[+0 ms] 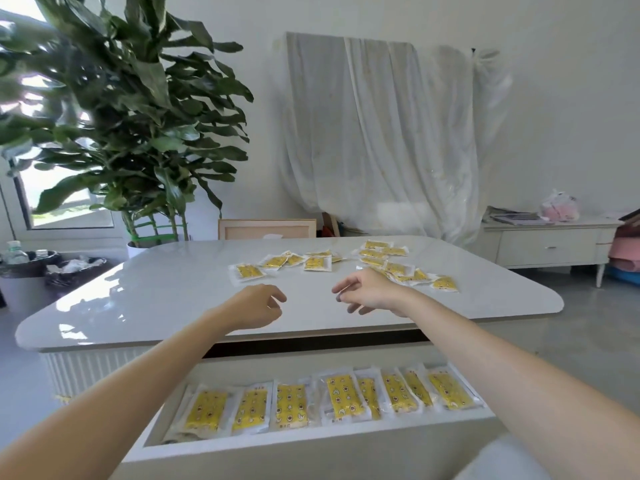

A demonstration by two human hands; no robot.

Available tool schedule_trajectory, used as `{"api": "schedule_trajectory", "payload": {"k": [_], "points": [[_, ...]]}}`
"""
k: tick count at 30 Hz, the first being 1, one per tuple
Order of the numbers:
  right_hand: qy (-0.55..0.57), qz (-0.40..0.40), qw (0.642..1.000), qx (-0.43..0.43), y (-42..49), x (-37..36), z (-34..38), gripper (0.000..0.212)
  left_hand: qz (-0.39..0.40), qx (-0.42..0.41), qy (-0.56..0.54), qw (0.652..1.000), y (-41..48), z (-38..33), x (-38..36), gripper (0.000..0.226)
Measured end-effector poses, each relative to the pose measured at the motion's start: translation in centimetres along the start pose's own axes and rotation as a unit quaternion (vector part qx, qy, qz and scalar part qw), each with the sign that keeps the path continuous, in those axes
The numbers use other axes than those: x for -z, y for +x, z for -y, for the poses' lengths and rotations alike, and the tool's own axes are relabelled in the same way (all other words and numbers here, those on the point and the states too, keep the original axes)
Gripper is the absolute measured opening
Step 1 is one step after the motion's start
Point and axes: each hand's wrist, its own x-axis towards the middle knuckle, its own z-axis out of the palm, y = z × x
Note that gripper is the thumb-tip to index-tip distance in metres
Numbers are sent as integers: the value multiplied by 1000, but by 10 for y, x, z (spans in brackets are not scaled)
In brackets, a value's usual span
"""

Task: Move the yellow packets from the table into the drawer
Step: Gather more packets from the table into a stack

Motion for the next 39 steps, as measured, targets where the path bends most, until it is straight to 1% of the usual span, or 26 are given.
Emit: {"api": "schedule_trajectory", "payload": {"k": [3,7,11,14,18,20,23,26,28,30,32,35,39], "points": [[1,-25,1000,-11,10,12,-1,25,-8,7,-3,1000,12,-5,15,36],[-2,-80,996,-30,31,30,-14,31,-6,5,8,1000,37,-15,20,37],[-15,-140,988,-66,59,45,-48,36,-4,-15,24,1000,72,-33,7,42],[-38,-162,981,-105,83,53,-79,38,1,-31,29,999,107,-47,-11,45],[-90,-158,976,-124,113,59,-114,39,25,-33,27,999,154,-55,-44,44],[-153,-152,968,-131,128,62,-131,44,42,-31,26,998,177,-55,-64,45],[-278,-141,939,-142,147,65,-147,49,44,-29,40,998,201,-52,-89,48],[-335,-151,916,-161,164,71,-166,48,10,-30,68,997,219,-52,-110,48],[-352,-175,900,-188,174,74,-181,51,-26,-35,65,997,229,-57,-118,48],[-356,-210,885,-215,182,77,-195,61,-54,-44,55,996,239,-65,-123,50],[-331,-231,882,-242,192,80,-207,71,-69,-60,39,995,255,-71,-128,52],[-294,-202,895,-268,203,83,-211,77,-75,-88,28,993,279,-79,-131,53],[-297,-171,902,-264,209,81,-212,71,-55,-96,31,993,307,-86,-137,56]]}}
